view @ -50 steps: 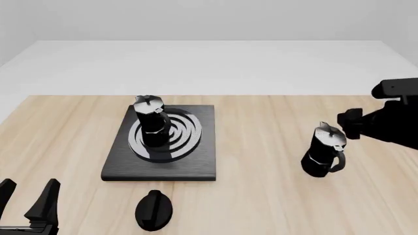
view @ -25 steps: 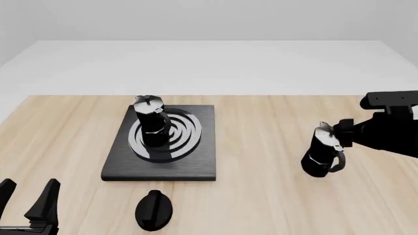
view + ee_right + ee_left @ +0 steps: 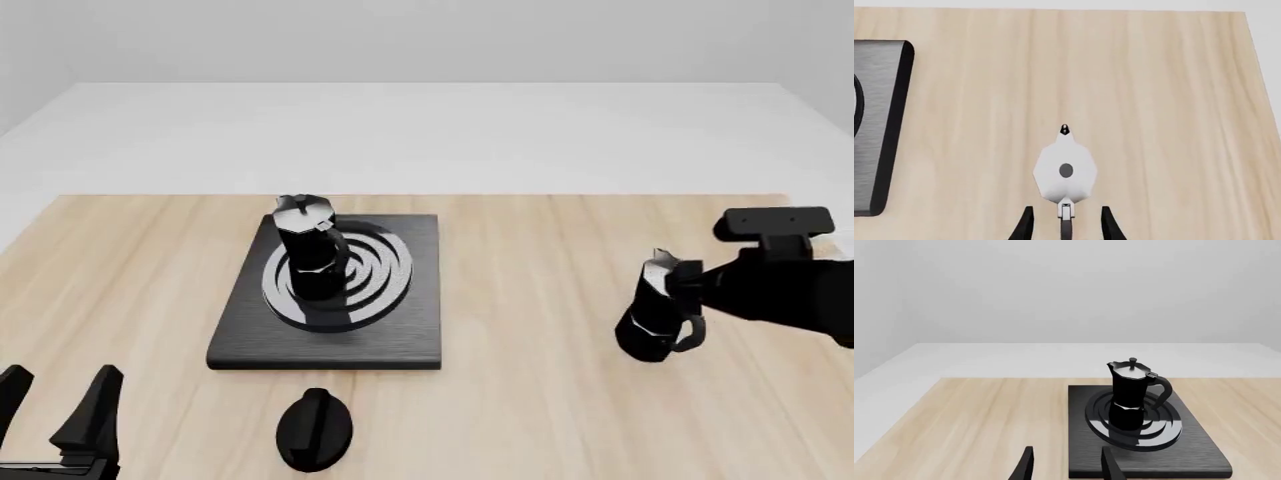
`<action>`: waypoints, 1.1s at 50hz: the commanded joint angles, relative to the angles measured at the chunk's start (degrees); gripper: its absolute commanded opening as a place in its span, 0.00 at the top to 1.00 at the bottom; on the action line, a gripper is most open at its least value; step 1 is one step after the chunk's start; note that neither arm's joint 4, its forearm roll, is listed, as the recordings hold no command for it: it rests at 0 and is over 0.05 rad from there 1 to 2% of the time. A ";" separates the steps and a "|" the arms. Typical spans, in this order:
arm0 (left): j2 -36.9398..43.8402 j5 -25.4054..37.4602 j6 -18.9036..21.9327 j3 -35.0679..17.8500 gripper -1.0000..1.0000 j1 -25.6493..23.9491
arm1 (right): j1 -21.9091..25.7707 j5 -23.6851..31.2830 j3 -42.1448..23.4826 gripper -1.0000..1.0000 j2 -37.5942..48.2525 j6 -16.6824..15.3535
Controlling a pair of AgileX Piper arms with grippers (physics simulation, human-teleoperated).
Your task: Put both moka pots on the stove.
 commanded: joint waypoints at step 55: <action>0.00 0.00 0.00 0.00 0.00 0.00 | -0.09 -6.64 4.96 0.00 6.85 1.07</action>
